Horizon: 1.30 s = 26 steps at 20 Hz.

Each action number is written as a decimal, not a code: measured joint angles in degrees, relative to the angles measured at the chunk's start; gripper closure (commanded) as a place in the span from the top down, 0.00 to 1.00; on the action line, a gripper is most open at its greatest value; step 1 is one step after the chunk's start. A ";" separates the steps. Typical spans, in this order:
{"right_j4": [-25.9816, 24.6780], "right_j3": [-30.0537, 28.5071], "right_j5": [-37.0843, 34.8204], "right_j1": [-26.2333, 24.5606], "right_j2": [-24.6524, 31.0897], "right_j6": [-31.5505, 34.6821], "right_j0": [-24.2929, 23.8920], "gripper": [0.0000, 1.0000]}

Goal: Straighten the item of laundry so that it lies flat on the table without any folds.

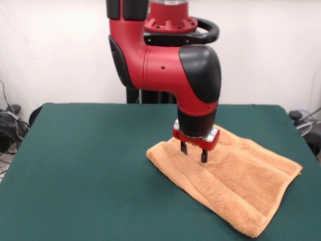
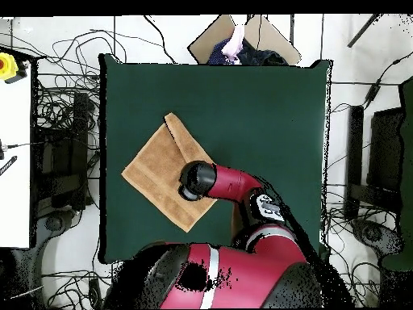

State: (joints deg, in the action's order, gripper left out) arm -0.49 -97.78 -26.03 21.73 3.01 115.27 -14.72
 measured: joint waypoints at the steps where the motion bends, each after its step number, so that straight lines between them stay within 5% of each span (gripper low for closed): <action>1: 0.00 -0.01 0.00 0.01 0.00 0.00 -0.01 1.00; 26: -0.05 0.50 1.10 3.63 -1.58 0.00 0.11 1.00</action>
State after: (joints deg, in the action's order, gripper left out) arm -0.54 -97.28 -24.93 25.36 1.43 115.27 -14.60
